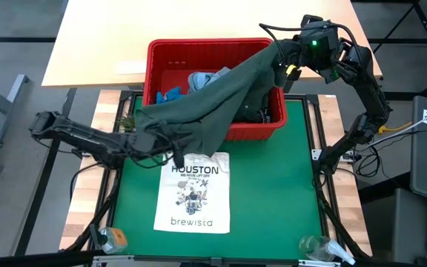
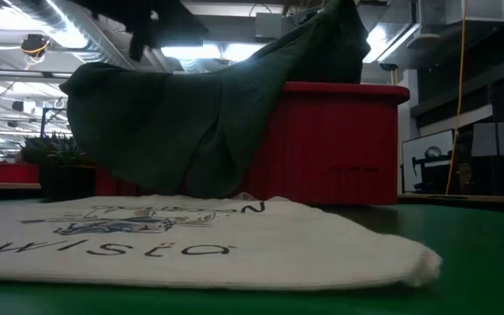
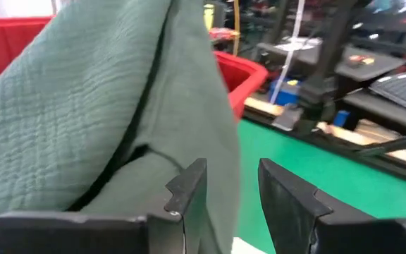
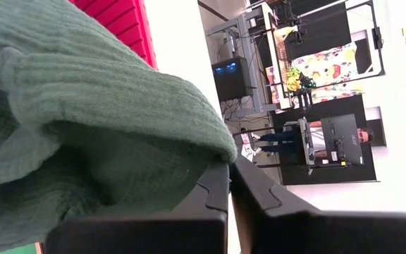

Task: Fold Laundry from Bin
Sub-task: Fold the green t-shirt

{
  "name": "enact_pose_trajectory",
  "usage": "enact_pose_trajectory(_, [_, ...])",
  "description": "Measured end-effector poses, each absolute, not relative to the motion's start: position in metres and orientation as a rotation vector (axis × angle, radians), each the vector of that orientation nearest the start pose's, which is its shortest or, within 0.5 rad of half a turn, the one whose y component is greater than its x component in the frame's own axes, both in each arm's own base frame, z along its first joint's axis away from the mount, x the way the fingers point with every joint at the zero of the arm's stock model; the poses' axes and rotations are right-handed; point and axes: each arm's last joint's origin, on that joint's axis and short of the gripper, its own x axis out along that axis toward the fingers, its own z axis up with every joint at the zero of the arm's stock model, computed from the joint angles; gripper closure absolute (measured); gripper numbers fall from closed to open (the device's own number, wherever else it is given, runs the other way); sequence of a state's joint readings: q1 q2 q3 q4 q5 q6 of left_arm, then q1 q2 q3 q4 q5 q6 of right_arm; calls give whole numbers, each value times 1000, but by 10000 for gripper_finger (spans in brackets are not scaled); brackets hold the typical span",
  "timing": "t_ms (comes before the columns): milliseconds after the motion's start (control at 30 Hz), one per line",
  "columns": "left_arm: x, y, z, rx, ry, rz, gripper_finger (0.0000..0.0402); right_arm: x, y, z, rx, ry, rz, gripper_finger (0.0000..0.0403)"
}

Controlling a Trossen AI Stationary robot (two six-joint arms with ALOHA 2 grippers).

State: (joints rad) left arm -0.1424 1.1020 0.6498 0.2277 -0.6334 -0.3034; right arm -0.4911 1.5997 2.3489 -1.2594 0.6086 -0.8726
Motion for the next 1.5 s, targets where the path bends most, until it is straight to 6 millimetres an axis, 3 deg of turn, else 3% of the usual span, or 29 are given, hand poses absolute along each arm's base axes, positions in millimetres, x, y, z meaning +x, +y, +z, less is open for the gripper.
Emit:
enact_pose_trajectory(300, [258,15,249,-230,129,581,279,209,-131,533,-794,969,-771,400])
enact_pose_trajectory(767, [261,47,247,-266,110,598,279,209,-131,533,-794,969,-771,400])
enact_pose_trajectory(1167, [268,55,238,-270,125,581,280,209,-131,534,-794,968,-771,400])
enact_pose_trajectory(1500, [270,52,238,-277,145,483,309,209,-131,534,-794,968,-771,400])
